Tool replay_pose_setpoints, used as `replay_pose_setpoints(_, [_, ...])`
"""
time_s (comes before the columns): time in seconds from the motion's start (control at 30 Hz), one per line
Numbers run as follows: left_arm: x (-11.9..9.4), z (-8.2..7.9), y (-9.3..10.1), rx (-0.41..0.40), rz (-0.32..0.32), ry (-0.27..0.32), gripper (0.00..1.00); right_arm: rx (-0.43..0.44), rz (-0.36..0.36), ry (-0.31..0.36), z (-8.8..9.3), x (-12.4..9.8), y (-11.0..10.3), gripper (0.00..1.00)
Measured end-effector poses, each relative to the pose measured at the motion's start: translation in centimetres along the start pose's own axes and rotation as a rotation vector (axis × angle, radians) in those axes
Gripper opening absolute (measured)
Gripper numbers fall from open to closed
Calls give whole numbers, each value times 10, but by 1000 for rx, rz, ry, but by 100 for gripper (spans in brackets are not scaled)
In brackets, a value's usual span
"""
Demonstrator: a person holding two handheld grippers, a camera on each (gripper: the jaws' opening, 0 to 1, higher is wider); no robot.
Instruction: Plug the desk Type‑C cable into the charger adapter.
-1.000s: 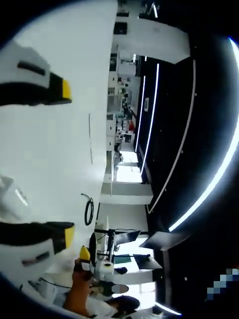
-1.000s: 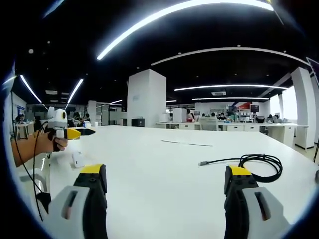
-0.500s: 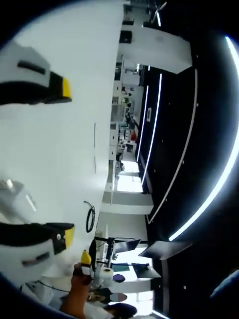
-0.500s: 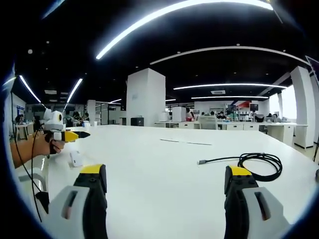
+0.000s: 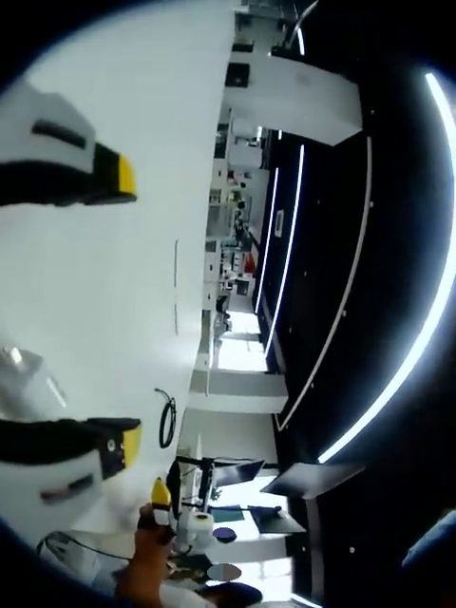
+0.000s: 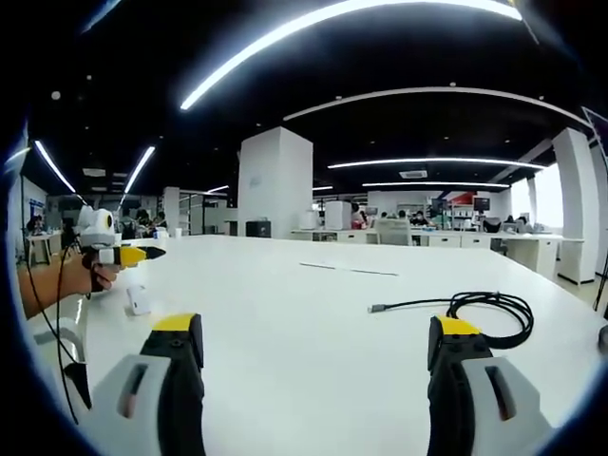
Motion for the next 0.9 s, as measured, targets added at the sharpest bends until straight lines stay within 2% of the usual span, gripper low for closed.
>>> replay_pose_setpoints(0.1, [0, 1, 0, 1, -1, -10, 99, 1, 1, 0, -1, 1, 2, 100])
replay_pose_setpoints(0.43, [1, 3, -2, 0, 3, -18, 100, 1, -9, -14, -4, 7, 15, 100])
replay_pose_setpoints(0.5, [1, 5, -2, 2, 10, -30, 100, 9, 17, -66, 0, 8, 26, 100])
replay_pose_setpoints(0.63, [1, 7, -4, 1, 12, -44, 100, 2, 36, -83, -3, 9, 40, 100])
replay_pose_setpoints(0.73, [0, 7, -6, -8, 15, -44, 100, -36, 42, -130, -2, 11, 46, 100])
replay_pose_setpoints(0.9, [1, 6, -8, -7, 15, -42, 100, -49, 53, -190, 4, 15, 56, 100])
Point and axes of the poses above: the point that each gripper's makers call its tool centre point, and the gripper's own axes: x roughly forward along the fingers, y roughly to its right, z roughly out of its underside, the point moved 7 cm from there along -x, roughly backward along the fingers, and after that the axes turned 1 degree about -x, right-handed, at the moved point
